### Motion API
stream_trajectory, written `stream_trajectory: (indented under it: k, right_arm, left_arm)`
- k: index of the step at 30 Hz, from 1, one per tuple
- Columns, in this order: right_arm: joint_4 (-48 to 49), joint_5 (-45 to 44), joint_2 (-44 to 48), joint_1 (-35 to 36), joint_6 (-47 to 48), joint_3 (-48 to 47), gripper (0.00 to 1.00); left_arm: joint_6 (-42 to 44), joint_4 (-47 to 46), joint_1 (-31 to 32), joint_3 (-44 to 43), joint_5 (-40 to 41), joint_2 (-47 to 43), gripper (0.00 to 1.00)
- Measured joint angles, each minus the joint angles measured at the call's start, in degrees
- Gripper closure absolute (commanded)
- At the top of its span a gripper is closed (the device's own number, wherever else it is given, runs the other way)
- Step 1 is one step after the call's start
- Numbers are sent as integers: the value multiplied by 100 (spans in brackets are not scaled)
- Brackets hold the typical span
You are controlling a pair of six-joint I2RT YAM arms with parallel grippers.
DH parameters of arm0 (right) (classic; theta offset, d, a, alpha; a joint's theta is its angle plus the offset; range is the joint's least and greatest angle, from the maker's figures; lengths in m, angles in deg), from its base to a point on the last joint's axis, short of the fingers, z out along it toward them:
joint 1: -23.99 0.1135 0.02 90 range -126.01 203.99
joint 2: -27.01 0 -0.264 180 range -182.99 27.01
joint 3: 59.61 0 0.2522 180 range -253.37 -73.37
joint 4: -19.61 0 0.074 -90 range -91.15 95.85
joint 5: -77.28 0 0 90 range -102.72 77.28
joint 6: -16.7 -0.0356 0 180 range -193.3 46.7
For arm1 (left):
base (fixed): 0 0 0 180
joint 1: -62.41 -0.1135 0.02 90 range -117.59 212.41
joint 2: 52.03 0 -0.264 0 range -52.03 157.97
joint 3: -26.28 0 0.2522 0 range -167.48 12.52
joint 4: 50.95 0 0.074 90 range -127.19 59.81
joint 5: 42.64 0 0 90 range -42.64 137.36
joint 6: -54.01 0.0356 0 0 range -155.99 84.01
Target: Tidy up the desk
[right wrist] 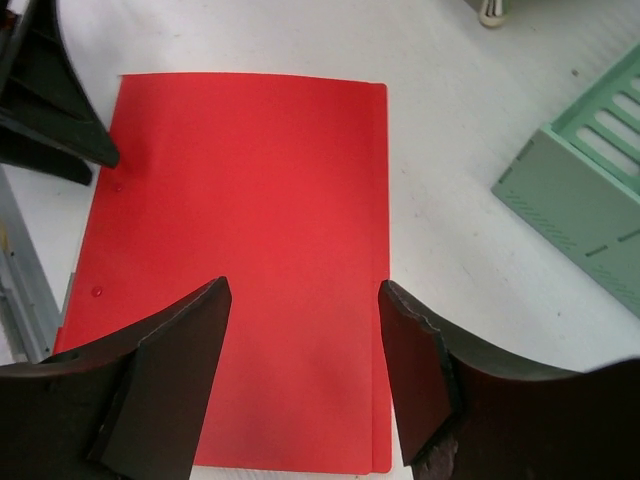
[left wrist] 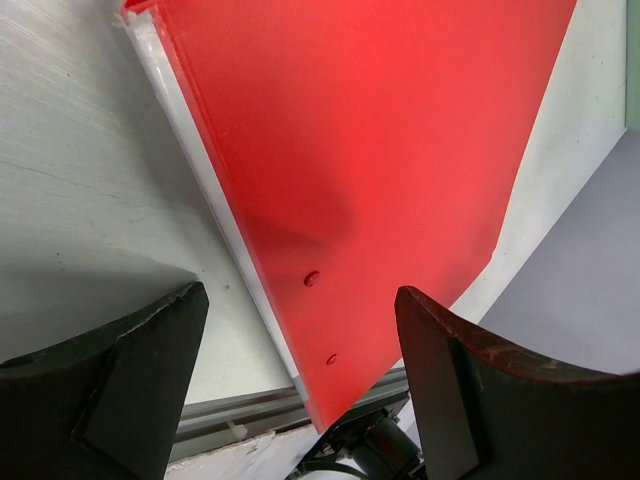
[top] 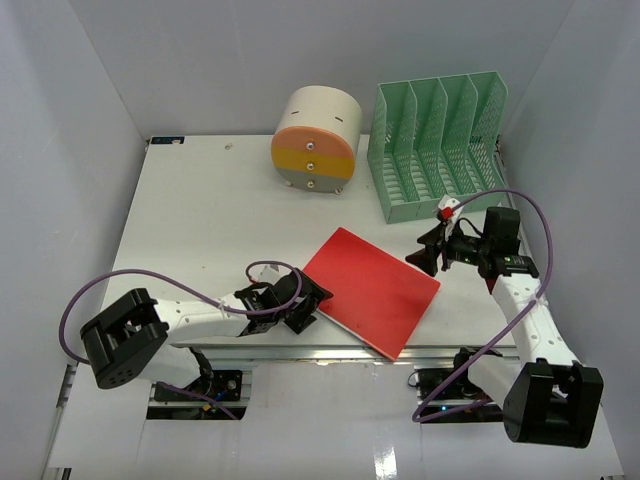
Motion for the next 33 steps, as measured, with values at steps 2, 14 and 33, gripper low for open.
stream_trajectory:
  k: [2, 14, 33]
  right_arm:
    - [177, -418, -121, 128, -220, 44, 41]
    - [976, -4352, -1837, 2103, -1592, 52, 42]
    - [2073, -6107, -2972, 2370, -1493, -53, 51]
  left_arm:
    - [-51, -58, 2, 36, 49, -2, 14]
    - [-223, -588, 20, 454, 196, -196, 13]
    - [-271, -2398, 41, 1122, 209, 63, 16]
